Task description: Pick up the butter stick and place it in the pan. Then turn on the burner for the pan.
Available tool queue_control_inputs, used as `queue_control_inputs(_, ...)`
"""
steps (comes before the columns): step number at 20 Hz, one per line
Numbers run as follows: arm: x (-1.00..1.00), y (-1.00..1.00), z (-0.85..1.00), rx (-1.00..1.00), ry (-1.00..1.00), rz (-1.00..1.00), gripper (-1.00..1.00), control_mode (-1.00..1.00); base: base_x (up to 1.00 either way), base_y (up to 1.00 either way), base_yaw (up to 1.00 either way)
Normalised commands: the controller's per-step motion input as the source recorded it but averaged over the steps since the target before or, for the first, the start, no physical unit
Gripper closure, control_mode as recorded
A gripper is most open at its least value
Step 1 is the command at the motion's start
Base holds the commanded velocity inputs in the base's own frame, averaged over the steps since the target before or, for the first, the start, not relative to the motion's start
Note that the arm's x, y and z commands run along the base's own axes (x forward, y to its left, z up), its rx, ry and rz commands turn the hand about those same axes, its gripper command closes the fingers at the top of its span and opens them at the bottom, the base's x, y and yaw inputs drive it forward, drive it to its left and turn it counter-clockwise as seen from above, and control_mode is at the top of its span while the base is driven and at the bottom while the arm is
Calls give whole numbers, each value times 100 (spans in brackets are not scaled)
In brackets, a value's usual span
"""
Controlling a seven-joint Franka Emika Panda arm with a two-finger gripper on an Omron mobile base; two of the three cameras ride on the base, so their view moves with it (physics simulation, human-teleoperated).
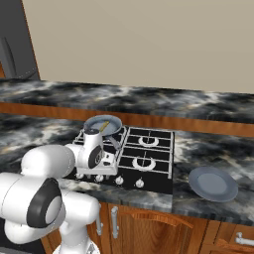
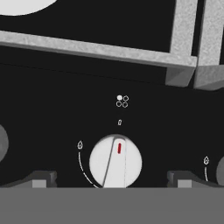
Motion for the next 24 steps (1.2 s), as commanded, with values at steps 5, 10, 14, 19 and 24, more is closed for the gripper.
queue_control_inputs(5, 4, 0, -2, 0, 0, 0, -100, -100, 0, 0, 0)
queue_control_inputs(10, 7, 0, -1, 0, 0, 0, -100, -100, 0, 0, 0)
queue_control_inputs(14, 1, 0, -6, 0, 0, 0, -100, -100, 0, 0, 0)
queue_control_inputs(19, 0, 0, -11, 0, 0, 0, -100, -100, 0, 0, 0)
queue_control_inputs(24, 0, 0, -8, 0, 0, 0, -100, -100, 0, 0, 0)
